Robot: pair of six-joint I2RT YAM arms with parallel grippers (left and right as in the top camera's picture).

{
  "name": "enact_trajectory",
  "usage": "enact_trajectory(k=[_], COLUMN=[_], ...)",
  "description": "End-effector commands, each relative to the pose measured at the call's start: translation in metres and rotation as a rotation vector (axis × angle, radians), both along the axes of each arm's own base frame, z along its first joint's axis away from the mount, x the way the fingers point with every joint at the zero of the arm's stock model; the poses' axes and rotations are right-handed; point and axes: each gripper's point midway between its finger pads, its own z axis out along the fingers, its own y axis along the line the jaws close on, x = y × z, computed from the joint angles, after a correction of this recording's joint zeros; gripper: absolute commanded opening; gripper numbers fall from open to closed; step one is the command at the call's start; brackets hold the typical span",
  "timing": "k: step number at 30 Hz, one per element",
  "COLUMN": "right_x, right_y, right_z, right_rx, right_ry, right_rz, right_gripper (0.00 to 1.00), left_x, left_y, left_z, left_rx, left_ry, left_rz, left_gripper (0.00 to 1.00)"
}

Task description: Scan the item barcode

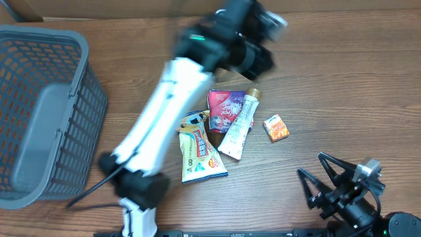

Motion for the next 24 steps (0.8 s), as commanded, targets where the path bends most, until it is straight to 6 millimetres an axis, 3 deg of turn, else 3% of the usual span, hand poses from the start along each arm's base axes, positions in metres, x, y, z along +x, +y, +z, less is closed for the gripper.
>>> enact_trajectory(k=[1,2,3,4,5,7,9,15,20,24], right_x=[0.018,0.023,0.028,0.033,0.039,0.056,0.077,0.140,0.183,0.207], right_y=[-0.033,-0.039,-0.041,-0.040,-0.041,-0.049,-0.060,-0.064,-0.037,-0.010], right_z=[0.006,0.005,0.005,0.006,0.006,0.002,-0.016,-0.067,-0.058,-0.046], right_rx=[0.171,0.226,0.265,0.287,0.314,0.388,0.479,0.482,0.168,-0.099], right_ry=[0.095,0.132,0.158,0.174,0.195,0.261,0.391,0.749,0.948,0.950], right_rz=[-0.232,-0.272,-0.288,-0.289,-0.298,-0.356,-0.462,-0.609,-0.527,-0.343], right_gripper=[0.62,0.65,0.75,0.91,1.00,0.99,1.00,0.99,1.00,1.00], left_x=[0.024,0.025,0.024,0.023,0.021,0.017,0.013,0.012,0.012,0.010], left_y=[0.097,0.118,0.134,0.151,0.164,0.188,0.203,0.224,0.225,0.225], left_z=[0.062,0.075,0.084,0.093,0.100,0.109,0.114,0.105,0.096,0.091], left_rx=[0.029,0.017,0.004,-0.006,-0.010,-0.009,-0.006,0.048,0.078,0.094], left_ry=[-0.170,-0.194,-0.208,-0.224,-0.236,-0.255,-0.261,-0.237,-0.212,-0.197], left_rz=[0.266,0.311,0.347,0.382,0.410,0.463,0.499,0.563,0.551,0.540], left_gripper=[0.31,0.36,0.41,0.45,0.50,0.54,0.56,0.64,0.70,0.72])
